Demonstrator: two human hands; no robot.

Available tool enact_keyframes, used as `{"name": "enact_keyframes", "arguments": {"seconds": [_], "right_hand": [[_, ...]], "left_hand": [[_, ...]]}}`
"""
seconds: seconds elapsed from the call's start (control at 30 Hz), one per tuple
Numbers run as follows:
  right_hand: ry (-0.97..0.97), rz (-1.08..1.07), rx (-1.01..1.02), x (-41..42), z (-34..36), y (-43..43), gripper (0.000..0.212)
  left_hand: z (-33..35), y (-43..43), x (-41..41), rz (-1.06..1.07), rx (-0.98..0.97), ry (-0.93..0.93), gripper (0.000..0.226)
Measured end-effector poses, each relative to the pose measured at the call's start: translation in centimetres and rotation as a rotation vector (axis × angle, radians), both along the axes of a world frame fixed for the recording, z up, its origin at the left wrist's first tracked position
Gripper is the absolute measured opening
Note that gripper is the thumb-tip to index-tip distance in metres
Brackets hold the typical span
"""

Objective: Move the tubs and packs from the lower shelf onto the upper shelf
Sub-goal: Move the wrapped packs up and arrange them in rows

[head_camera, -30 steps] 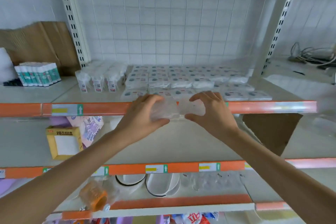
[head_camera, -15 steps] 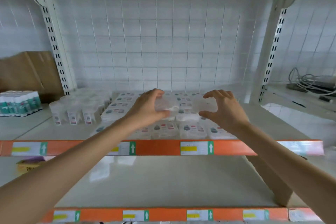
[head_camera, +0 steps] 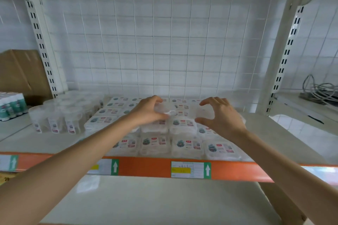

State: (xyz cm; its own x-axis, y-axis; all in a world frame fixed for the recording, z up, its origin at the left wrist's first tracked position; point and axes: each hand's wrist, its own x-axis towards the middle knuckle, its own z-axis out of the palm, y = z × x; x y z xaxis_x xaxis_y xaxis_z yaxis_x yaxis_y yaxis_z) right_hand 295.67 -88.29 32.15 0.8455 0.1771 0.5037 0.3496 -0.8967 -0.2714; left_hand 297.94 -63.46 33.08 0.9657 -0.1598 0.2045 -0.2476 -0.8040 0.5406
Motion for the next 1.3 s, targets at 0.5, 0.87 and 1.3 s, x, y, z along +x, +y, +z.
{"name": "enact_keyframes", "arguments": {"seconds": [0.5, 0.87, 1.3], "right_hand": [[-0.081, 0.135, 0.073, 2.8, 0.6, 3.8, 0.059], [-0.235, 0.241, 0.185, 2.7, -0.2, 4.7, 0.062], [0.23, 0.337, 0.625, 2.8, 1.1, 2.4, 0.032]], "left_hand": [[2.6, -0.1, 1.8, -0.148, -0.222, -0.048, 0.045], [2.3, -0.9, 1.9, -0.298, -0.55, 0.211, 0.034], [2.0, -2.2, 0.8, -0.312, -0.588, 0.087, 0.043]]}}
